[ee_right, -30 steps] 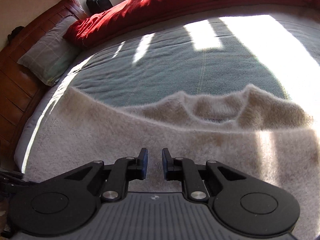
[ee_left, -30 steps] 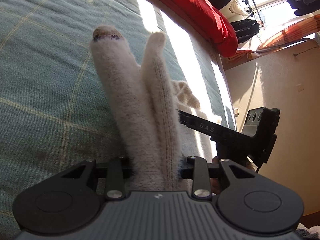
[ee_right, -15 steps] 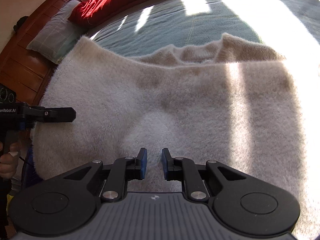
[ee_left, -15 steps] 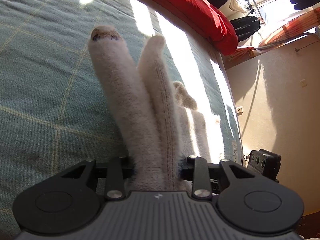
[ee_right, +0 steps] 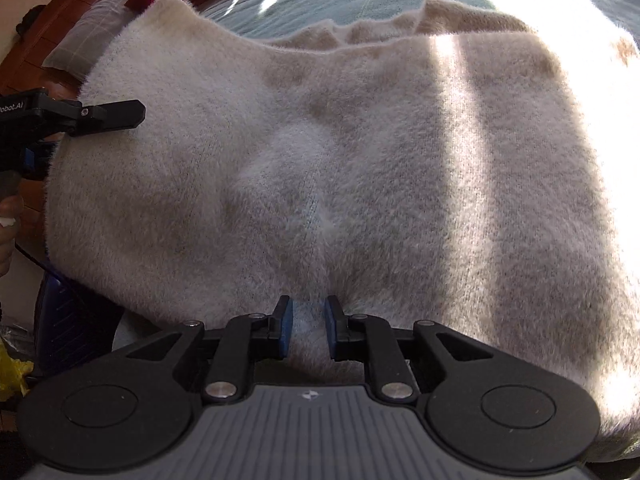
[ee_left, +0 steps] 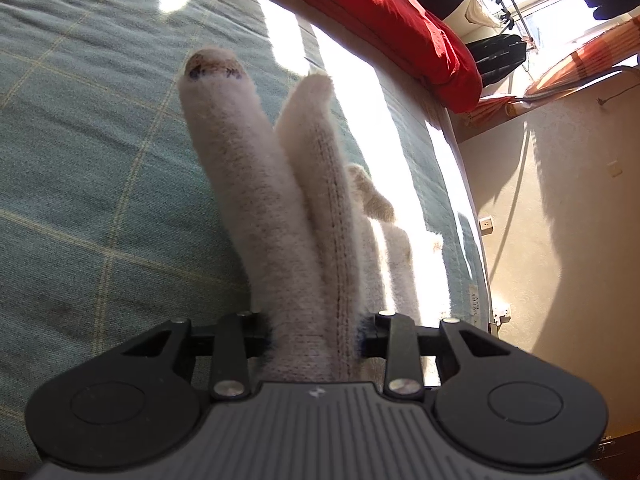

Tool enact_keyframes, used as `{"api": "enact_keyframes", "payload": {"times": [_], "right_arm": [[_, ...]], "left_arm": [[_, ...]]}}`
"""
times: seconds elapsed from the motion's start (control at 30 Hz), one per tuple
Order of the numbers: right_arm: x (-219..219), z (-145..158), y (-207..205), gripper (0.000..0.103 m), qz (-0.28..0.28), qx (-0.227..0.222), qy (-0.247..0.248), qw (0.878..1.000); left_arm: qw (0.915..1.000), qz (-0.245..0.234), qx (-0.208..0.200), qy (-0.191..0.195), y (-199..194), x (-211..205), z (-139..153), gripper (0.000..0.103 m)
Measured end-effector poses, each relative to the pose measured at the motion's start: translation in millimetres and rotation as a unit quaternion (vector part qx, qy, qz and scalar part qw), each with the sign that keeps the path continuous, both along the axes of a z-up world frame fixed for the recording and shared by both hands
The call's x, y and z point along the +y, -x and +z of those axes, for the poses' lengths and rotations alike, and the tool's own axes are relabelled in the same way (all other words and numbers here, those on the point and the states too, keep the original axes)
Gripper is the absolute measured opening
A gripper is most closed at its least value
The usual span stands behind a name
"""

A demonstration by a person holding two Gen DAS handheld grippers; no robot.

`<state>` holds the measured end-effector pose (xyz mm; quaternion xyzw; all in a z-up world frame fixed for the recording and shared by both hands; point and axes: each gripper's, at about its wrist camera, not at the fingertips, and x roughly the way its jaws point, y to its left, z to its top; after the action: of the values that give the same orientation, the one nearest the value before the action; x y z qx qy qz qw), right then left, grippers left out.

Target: Fold clothes

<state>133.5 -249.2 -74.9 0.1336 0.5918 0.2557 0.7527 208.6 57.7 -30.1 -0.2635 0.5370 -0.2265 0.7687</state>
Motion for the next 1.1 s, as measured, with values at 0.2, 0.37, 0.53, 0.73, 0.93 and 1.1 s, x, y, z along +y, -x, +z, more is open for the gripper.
{"api": "enact_keyframes", "payload": {"times": [0.2,0.37,0.53,0.73,0.93,1.1], "right_arm": [[-18.2,33.0,0.7,0.029,-0.023,-0.051,-0.036,0.998],[-25.4,32.4,-23.0,0.029,-0.064,-0.076,-0.026,0.995],[-20.4,10.7,-34.6,0.032,-0.072,-0.057,-0.005,0.996],[-34.8,35.1,-14.1,0.046,-0.075,-0.102,-0.022,0.992],[-76.8,66.1,-3.5,0.046,-0.12,-0.153,-0.031,0.98],[-125.1,93.1,8.6,0.05,-0.168,-0.197,-0.028,0.966]], "left_arm": [[0.9998,-0.008,-0.01,-0.014,4.2,-11.9,13.5,0.032],[0.9996,-0.011,-0.014,-0.024,5.2,-21.9,21.5,0.032],[0.9992,-0.018,-0.018,-0.03,6.2,-35.9,31.7,0.032],[0.9986,-0.03,-0.025,-0.035,6.4,-54.7,46.0,0.032],[0.9975,-0.056,-0.036,-0.024,7.8,-90.5,64.8,0.032],[0.9967,-0.075,-0.029,-0.012,3.2,-128.2,65.6,0.032]]}}
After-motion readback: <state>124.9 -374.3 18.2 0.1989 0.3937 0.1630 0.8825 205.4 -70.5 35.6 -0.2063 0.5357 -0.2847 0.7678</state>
